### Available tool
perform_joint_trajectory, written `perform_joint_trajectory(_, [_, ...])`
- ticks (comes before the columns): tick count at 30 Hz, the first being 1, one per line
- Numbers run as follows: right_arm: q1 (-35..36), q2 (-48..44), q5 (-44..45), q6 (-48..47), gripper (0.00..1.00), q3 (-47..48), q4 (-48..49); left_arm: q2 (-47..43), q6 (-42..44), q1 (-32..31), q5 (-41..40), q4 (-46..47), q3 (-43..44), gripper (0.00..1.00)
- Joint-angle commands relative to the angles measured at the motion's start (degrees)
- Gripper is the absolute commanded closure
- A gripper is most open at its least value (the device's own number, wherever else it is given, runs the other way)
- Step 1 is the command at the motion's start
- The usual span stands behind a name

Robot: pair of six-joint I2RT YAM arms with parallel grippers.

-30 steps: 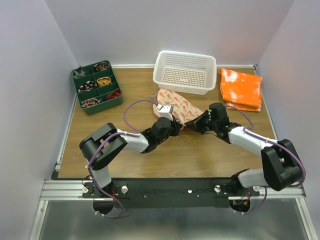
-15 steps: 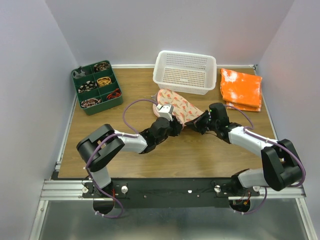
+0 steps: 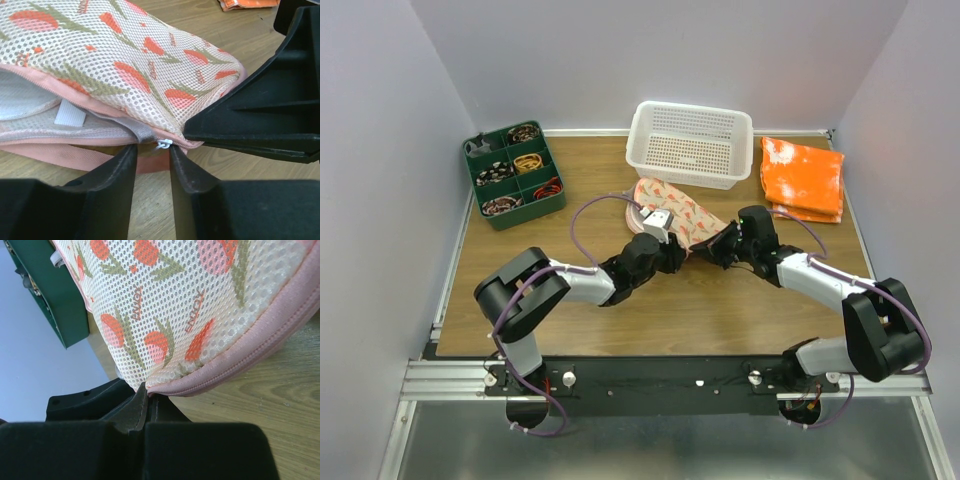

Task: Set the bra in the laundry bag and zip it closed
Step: Zip the zipper on the laundry bag.

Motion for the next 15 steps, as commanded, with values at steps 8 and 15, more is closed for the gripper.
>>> perform_joint_trajectory(8, [-0.1, -1.0, 0.5, -1.0, 0.99, 1.0, -2.3, 1.2, 8.5, 0.1, 3.0, 1.0, 3.1, 0.86])
perform_joint_trajectory(15, [-0.3, -2.0, 2.1, -1.3, 0.99, 1.2, -4.1, -1.6, 7.6, 0.1, 2.2, -2.1, 2.0, 1.00])
